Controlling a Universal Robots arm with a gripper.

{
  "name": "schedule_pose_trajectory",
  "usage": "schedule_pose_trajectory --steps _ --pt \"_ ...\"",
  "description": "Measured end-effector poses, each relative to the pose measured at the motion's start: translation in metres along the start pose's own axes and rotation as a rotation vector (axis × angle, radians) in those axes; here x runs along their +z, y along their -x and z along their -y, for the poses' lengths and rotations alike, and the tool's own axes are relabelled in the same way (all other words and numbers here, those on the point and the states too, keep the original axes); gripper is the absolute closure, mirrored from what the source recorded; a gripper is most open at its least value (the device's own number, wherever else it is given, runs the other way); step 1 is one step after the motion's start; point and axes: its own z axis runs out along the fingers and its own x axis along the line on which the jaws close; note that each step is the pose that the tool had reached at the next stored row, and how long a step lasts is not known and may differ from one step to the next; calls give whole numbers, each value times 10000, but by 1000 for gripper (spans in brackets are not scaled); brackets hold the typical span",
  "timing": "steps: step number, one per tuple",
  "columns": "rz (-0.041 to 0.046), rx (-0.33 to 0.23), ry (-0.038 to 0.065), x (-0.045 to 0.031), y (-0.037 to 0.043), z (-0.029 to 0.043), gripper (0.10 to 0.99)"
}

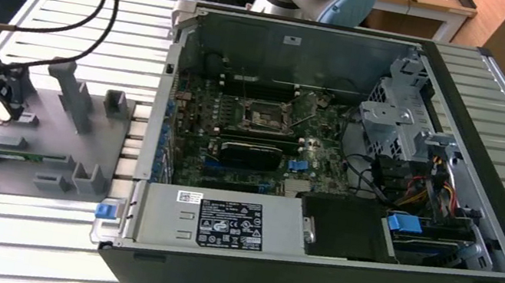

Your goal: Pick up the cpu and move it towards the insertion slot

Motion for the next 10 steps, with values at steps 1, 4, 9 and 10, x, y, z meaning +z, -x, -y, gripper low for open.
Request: schedule_pose_trajectory --steps 1,4,9,10 --pt "0 0 0 -4 0 0 541" --pt "2 0 1 -13 0 -1 541" --pt "0 0 0 -25 0 -2 541" --pt "0 0 0 -27 0 -2 541"
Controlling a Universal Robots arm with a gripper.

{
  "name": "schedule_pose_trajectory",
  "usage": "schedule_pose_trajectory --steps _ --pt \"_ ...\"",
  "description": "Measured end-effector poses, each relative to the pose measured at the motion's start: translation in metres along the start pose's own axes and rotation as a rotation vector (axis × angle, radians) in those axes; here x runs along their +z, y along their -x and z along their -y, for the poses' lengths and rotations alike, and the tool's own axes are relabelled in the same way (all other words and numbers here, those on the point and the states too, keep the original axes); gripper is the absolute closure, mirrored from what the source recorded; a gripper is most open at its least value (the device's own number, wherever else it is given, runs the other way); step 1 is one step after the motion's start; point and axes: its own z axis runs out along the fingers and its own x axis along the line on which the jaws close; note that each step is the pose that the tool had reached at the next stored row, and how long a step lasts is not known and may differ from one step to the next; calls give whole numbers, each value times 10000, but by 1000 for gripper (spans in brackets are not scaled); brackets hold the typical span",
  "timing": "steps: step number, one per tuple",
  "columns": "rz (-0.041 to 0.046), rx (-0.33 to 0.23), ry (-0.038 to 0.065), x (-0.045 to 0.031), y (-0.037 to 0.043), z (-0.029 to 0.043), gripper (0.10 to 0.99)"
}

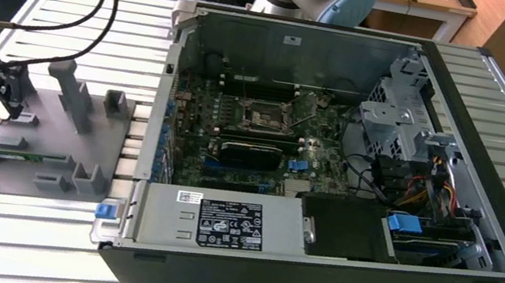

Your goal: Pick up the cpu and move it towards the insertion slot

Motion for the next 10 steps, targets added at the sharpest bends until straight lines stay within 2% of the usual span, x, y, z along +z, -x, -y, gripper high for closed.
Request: schedule_pose_trajectory --steps 10 --pt "-1 0 0 -18 0 -1 541"
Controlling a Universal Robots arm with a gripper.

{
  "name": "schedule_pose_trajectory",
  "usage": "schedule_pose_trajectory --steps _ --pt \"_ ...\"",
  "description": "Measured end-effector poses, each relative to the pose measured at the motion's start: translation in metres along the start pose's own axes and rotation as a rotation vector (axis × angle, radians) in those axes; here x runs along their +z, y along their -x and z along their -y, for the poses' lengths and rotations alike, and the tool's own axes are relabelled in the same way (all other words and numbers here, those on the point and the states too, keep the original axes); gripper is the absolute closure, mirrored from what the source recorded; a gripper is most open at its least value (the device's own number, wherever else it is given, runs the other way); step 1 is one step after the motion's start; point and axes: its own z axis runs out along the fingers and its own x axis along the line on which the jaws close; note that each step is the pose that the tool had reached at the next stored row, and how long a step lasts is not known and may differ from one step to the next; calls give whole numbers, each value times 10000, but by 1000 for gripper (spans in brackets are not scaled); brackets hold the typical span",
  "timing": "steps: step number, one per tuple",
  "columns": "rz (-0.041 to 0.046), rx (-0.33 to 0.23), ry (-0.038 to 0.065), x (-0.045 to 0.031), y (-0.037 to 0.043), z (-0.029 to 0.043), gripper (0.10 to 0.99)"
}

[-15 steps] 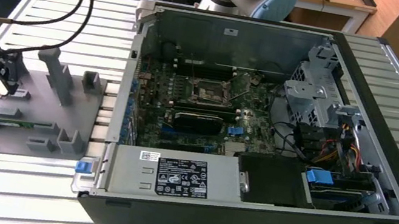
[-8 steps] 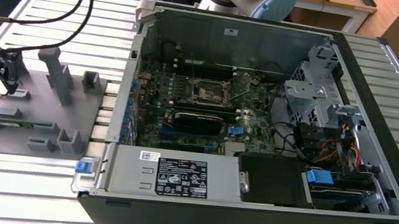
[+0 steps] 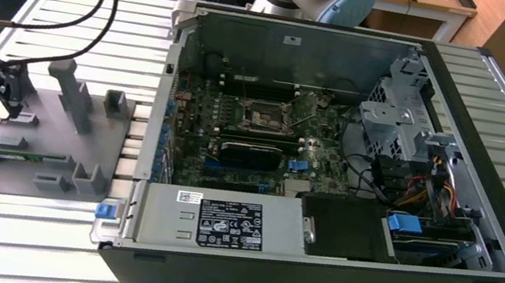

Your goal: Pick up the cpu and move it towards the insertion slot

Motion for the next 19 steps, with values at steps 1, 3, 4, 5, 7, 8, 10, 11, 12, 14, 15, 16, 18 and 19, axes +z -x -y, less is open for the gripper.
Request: schedule_pose_trajectory --steps 1,3,4,5,7,8,10,11,12,14,15,16,18,19 --pt "-1 0 -1 -4 0 0 541" --pt "0 0 0 -9 0 0 541" --pt "1 0 0 -12 0 -1 541" --pt "1 0 0 -15 0 -1 541" --pt "1 0 0 -22 0 -1 541" --pt "1 0 0 -24 0 -1 541" --pt "0 0 0 -32 0 -2 541" --pt "-2 -1 -1 -37 0 -2 541" --pt "1 0 0 -40 0 -3 541" --pt "2 0 1 -45 0 -4 541" --pt "0 0 0 -48 0 -3 541" --pt "1 0 1 -50 0 -4 541" --pt "1 0 0 -65 0 -5 541" --pt "1 0 0 -67 0 -5 541"
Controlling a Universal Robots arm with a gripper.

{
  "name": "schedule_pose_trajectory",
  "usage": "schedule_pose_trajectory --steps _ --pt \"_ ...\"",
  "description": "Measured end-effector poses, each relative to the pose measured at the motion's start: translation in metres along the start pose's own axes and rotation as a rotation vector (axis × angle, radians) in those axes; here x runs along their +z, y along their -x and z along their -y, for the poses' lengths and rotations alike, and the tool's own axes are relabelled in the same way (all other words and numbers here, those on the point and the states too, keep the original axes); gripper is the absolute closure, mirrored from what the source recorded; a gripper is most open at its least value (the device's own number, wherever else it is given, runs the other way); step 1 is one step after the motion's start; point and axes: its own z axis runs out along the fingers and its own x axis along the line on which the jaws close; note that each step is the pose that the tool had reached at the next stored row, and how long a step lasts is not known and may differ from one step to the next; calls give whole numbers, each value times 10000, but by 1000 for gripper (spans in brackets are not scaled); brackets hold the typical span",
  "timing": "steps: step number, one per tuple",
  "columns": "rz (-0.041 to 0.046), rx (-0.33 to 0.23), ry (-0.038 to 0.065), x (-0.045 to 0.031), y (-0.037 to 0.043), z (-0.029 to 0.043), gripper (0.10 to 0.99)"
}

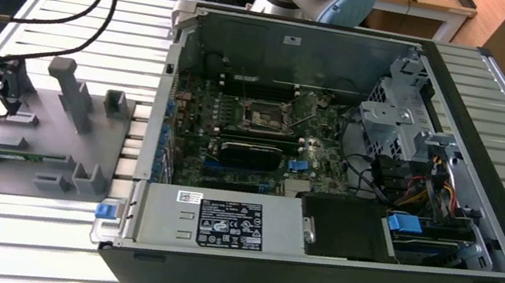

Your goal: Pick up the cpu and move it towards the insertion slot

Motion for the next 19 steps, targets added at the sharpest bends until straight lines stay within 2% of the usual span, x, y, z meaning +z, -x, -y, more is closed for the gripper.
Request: schedule_pose_trajectory --steps 13,19 --pt "-1 0 -1 -38 0 -12 541" --pt "0 0 -1 -95 0 -19 541"
